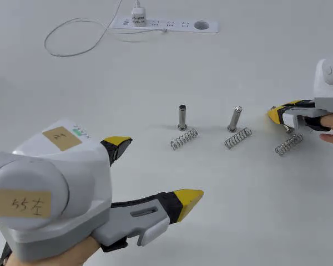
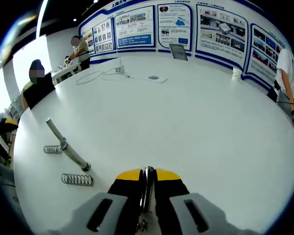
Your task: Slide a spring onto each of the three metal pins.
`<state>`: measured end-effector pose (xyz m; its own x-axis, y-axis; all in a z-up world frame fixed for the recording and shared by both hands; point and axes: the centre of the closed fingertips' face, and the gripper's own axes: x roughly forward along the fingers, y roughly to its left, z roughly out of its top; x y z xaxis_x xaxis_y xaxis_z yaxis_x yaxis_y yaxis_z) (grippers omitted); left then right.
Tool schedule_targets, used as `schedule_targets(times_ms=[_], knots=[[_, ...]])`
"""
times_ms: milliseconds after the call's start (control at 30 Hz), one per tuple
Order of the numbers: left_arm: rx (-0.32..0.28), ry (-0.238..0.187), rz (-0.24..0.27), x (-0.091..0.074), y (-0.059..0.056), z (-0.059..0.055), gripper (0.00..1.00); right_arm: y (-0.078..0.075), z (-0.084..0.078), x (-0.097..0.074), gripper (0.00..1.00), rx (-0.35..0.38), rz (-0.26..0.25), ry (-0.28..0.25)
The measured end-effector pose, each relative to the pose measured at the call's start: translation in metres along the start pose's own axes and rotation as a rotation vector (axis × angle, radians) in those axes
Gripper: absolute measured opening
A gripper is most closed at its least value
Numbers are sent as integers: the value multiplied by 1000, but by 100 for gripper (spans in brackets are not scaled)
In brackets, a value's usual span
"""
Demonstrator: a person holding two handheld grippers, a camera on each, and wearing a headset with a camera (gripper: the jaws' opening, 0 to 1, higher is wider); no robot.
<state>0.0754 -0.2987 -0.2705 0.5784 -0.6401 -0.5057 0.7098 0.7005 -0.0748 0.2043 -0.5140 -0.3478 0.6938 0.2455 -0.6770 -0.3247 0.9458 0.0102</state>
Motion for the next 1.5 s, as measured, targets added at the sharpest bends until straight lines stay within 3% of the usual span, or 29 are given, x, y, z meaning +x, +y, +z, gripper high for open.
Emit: schedule_targets(times_ms=[700, 1500], knots=[[7, -1, 6, -2, 1, 2, 79, 1, 0, 1, 9, 27, -17, 31], [16, -23, 0, -8, -3, 6, 79, 10, 23, -37, 9, 41, -41, -56]])
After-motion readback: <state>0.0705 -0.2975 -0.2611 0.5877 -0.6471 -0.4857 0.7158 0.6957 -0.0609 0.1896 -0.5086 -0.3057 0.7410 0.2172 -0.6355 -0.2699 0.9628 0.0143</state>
